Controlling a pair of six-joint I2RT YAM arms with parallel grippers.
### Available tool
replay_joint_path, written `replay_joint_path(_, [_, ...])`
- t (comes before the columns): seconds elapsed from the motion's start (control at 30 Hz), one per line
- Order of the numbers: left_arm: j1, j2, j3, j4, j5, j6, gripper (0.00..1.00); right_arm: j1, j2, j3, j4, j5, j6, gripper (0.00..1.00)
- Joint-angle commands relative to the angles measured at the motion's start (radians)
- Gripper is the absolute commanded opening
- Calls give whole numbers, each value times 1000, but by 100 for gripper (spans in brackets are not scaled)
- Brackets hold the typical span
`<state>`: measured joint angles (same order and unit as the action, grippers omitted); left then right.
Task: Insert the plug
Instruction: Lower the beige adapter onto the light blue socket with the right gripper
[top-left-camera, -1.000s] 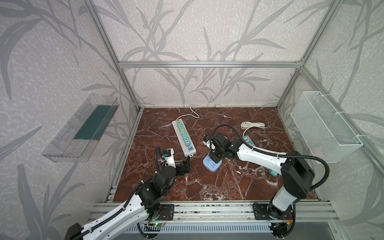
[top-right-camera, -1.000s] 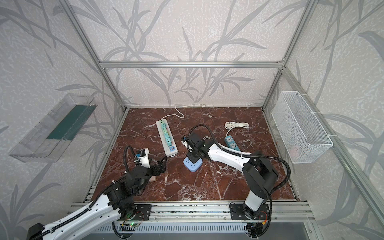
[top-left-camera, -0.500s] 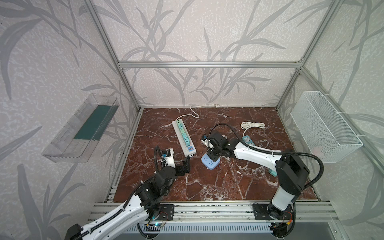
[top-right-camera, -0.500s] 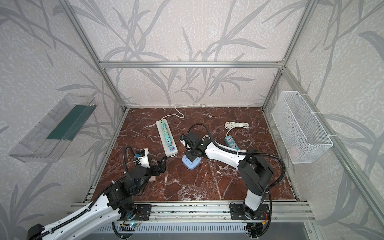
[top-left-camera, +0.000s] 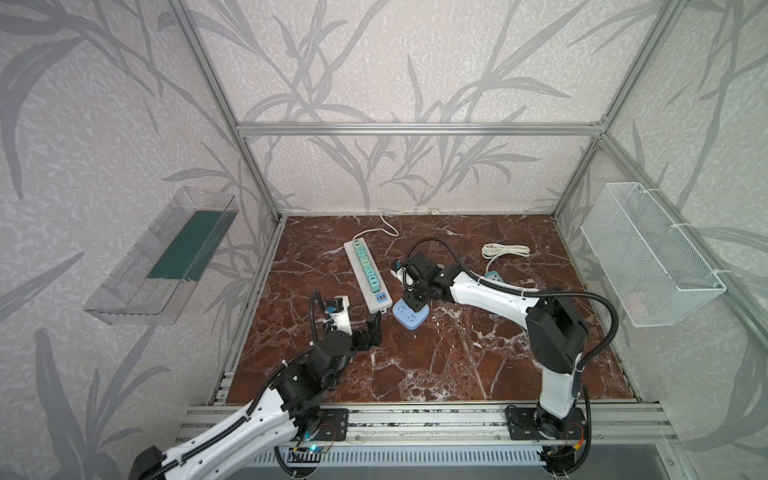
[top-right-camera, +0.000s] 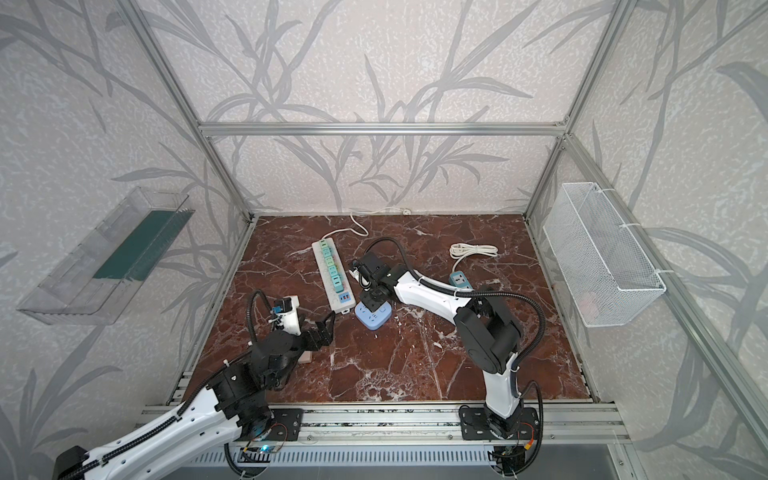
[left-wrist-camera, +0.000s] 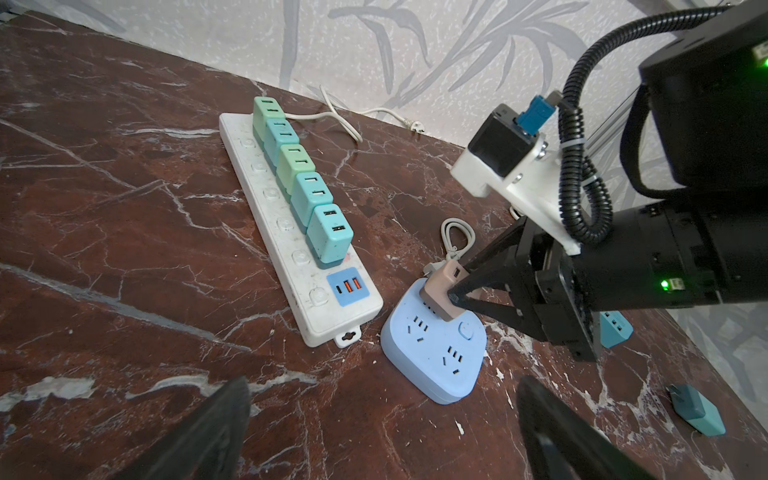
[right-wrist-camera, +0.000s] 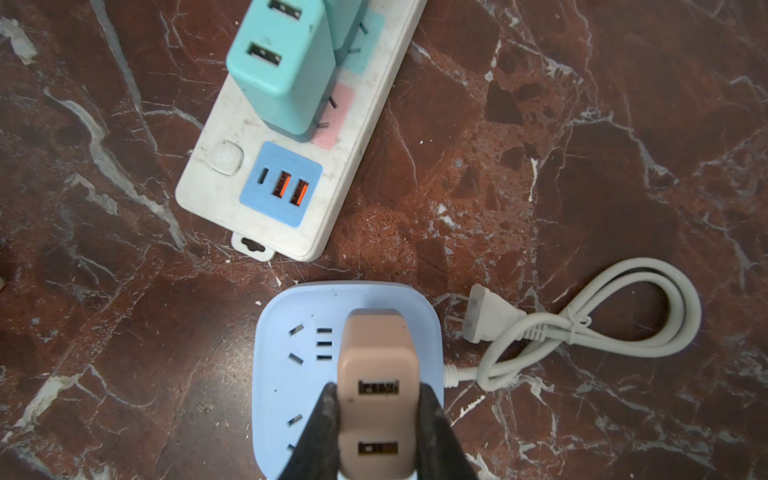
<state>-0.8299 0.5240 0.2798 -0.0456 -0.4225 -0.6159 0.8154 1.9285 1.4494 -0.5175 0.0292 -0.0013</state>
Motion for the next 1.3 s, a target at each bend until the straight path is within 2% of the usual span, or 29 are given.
replay_joint_path(0.0, [6,-15,29,-9,-2,6,99,-12,117,-48,-249,9,9,0])
replay_joint_path(0.13, [6,-17,27,-1,7,8,99,6,129,-42,-248,1,-27,0])
replay_joint_path(0.27, [6,-25,15,19,8,7,99,5,120,-75,-193,-66,-26,0])
replay_joint_path(0.43, [6,-20,28,10,18,12,99,20,101,-139,-147,6,4,0])
replay_joint_path(0.63, [6,-20,26,16,11,11,99,42,88,-202,-86,22,49,0])
replay_joint_path(0.7, [6,-21,38,-6,5,9,99,42,66,-193,-89,12,68,11])
replay_joint_path(0.73, [6,-23,45,-23,-4,2,99,44,48,-185,-92,5,72,13])
replay_joint_path(0.83, [6,-40,54,-52,-42,-12,99,45,-14,-145,-98,7,89,32])
replay_joint_path(0.9, [6,-45,81,-108,-81,-30,99,43,-52,-115,-96,11,91,44])
replay_joint_path(1.0, [7,-42,133,-216,-153,-63,99,38,-105,-73,-98,27,89,56])
replay_joint_path(1.13, [11,-40,176,-304,-189,-72,99,34,-184,-57,-87,25,87,66])
replay_joint_path(1.27, [13,-39,183,-347,-216,-93,99,33,-268,-102,-45,48,88,66])
